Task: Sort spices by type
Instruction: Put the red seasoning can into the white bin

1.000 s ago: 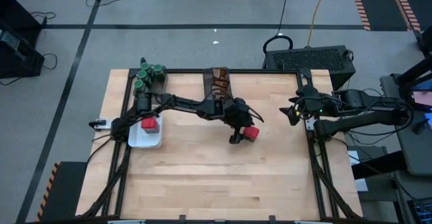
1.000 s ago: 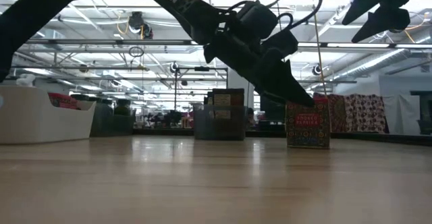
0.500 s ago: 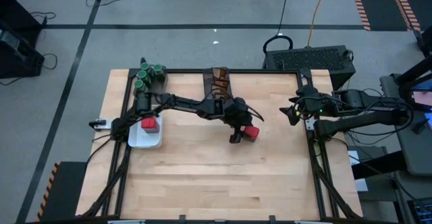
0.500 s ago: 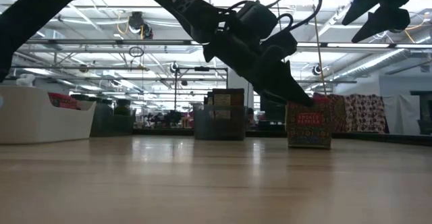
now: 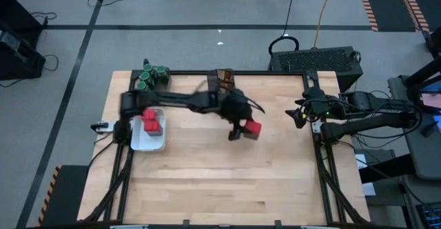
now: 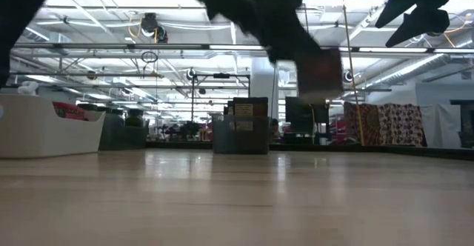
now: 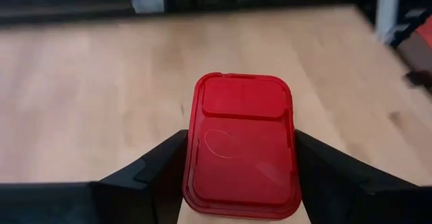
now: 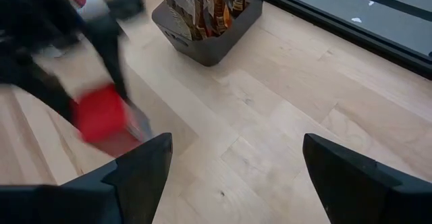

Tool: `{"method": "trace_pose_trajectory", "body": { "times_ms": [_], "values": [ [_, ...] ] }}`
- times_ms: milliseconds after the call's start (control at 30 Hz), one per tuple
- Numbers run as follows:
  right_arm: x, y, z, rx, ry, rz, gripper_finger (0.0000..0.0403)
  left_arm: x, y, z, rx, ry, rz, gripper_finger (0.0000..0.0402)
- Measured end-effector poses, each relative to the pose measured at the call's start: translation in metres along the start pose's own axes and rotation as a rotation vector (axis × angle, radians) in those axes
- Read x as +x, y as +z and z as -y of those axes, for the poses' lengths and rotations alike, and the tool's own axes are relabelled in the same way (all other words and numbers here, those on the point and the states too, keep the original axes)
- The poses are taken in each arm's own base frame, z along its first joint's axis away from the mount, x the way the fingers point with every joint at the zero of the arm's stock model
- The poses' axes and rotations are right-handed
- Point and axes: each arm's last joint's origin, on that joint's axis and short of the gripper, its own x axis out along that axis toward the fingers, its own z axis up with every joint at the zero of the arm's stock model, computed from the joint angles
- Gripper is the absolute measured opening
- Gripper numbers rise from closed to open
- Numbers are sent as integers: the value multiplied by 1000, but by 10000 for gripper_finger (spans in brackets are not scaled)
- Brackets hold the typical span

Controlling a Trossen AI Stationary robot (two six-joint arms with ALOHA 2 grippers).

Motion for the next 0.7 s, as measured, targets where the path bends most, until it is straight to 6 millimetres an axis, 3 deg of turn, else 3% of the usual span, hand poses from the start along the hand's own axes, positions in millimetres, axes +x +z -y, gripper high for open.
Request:
{"method": "trace_pose_trajectory", "body": {
  "times_ms": [100, 333, 533, 700],
  "values": [
    [0, 0, 0, 2, 1, 1, 315, -42, 17, 8, 16, 7, -12, 232],
    [2, 3, -4, 14, 25, 23, 315, -132, 29, 37, -18, 25, -109, 232],
    [6, 7, -11, 5, 46, 41, 315, -187, -1, 66, -119, 128, -203, 232],
    [12, 9, -16, -16, 46, 43, 315, -234, -52, 96, -220, 246, -302, 232]
  ]
}}
